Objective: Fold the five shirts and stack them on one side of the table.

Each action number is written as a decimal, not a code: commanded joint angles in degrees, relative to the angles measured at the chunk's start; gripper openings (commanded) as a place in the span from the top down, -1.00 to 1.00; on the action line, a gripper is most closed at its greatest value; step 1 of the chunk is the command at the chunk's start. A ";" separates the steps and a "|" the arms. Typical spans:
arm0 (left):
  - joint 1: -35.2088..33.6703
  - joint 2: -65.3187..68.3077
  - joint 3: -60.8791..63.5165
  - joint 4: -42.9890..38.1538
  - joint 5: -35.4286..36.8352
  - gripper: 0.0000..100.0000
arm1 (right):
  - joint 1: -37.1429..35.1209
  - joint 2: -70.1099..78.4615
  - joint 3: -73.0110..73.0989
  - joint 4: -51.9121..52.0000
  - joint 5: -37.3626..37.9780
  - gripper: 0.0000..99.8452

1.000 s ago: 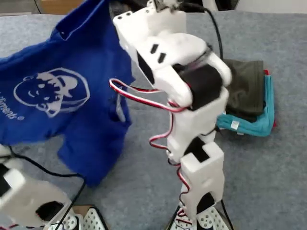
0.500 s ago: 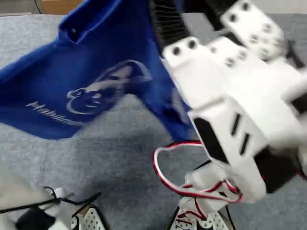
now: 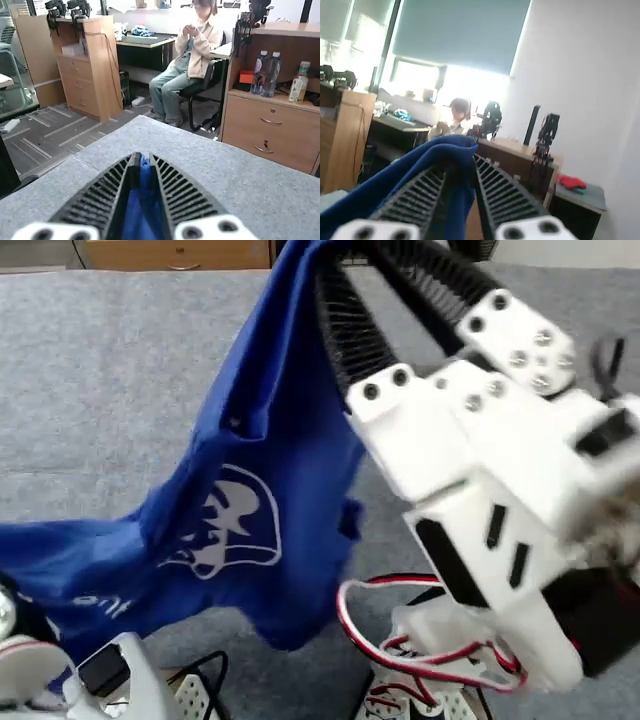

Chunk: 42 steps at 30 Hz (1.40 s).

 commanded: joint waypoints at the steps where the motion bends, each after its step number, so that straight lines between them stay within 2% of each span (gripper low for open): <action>1: 0.75 2.37 12.09 -7.21 0.26 0.94 | -0.26 5.14 4.35 0.18 -0.62 0.97; 4: 0.92 5.98 26.77 -23.56 5.27 0.94 | 0.53 13.41 8.13 -4.57 -0.97 0.97; 8: 1.01 13.54 46.02 -55.30 7.74 0.94 | 3.34 27.38 10.42 -19.25 -2.20 0.97; 11: 0.92 22.33 49.98 -73.32 7.65 0.94 | 5.01 37.41 10.33 -31.03 -2.20 0.97; 13: 0.66 29.10 46.46 -77.98 7.56 0.94 | 5.63 42.07 10.33 -37.89 -2.11 0.97; 16: 0.66 39.21 36.26 -77.36 7.56 0.94 | 5.63 45.76 10.33 -43.16 -2.11 0.97; 20: 1.01 50.64 22.37 -69.36 7.56 0.94 | 5.54 47.52 10.77 -43.34 -2.20 0.97; 25: 0.57 59.43 14.46 -56.79 7.38 0.94 | 5.54 48.40 10.33 -31.91 -2.20 0.97; 31: 0.66 63.30 16.40 -43.60 -2.46 0.94 | 4.31 48.75 5.41 -4.13 -2.20 0.97; 35: -0.57 63.21 22.02 -40.53 -6.07 0.94 | 4.04 48.75 1.36 14.51 -2.20 0.97; 39: -2.51 63.12 27.65 -36.04 -8.79 0.94 | 4.75 47.52 3.74 16.18 -6.86 0.97; 42: -4.35 62.77 32.13 -35.52 -10.55 0.94 | 0.97 43.82 10.86 16.26 -6.95 0.97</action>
